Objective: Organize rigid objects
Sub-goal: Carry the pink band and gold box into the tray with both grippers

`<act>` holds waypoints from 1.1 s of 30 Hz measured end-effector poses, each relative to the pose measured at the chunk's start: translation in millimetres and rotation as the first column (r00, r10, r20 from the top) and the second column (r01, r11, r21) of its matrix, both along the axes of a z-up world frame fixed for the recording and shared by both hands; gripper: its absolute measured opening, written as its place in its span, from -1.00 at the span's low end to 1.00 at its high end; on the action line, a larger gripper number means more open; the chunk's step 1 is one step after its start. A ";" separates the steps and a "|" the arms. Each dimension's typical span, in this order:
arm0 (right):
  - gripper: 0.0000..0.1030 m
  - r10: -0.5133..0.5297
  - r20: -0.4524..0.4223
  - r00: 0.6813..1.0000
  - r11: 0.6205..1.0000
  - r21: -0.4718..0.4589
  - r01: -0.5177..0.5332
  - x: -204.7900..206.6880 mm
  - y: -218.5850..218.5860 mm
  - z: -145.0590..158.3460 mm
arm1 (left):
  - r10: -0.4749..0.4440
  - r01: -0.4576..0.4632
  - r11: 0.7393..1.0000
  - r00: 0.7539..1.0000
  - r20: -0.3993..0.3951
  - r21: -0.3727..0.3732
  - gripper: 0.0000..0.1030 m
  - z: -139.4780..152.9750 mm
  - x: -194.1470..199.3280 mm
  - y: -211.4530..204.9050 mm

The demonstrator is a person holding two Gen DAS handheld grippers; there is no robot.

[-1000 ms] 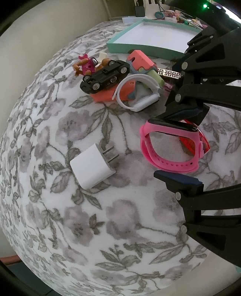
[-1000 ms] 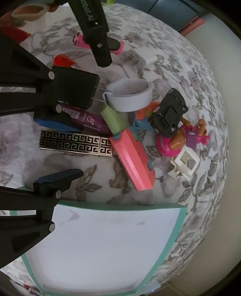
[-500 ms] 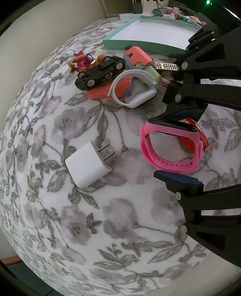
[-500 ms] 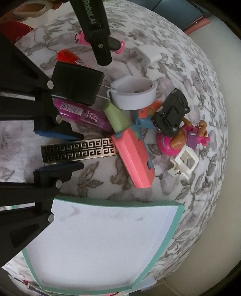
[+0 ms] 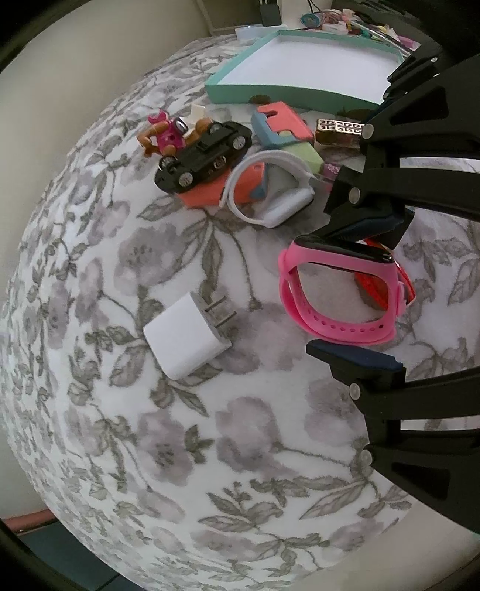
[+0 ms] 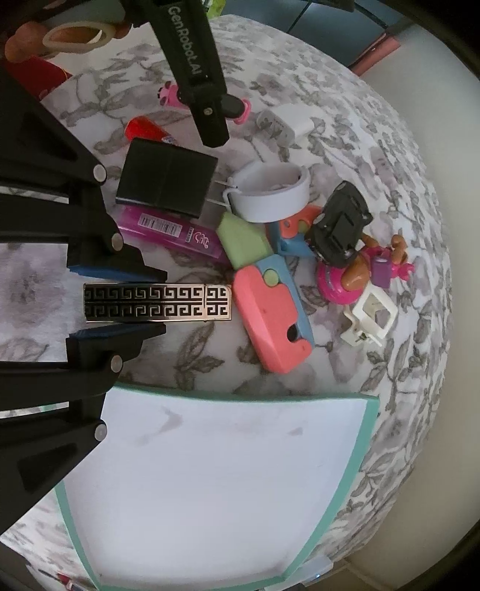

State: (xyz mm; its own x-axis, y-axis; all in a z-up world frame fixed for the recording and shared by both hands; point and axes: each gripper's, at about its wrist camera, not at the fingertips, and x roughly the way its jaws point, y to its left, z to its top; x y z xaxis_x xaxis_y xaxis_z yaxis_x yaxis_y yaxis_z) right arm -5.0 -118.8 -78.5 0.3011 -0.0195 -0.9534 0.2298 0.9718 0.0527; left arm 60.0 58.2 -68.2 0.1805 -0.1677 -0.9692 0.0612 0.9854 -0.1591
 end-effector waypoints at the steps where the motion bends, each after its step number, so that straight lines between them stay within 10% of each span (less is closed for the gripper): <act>1: -0.58 -0.003 0.005 1.000 1.000 0.006 0.003 -1.1 -2.0 2.1 | 0.000 0.000 1.000 1.000 0.006 -0.001 0.02 2.4 -0.1 0.3; 18: -0.58 -0.104 0.153 0.983 0.993 0.063 0.095 -16.3 -32.2 50.5 | -0.050 0.050 0.999 0.993 0.105 0.004 0.02 45.2 -0.5 -27.2; 33: -0.58 -0.336 0.237 0.912 0.941 0.057 0.333 -36.2 -119.3 70.5 | -0.287 0.289 0.957 0.951 0.110 -0.001 0.02 59.1 -9.9 -158.8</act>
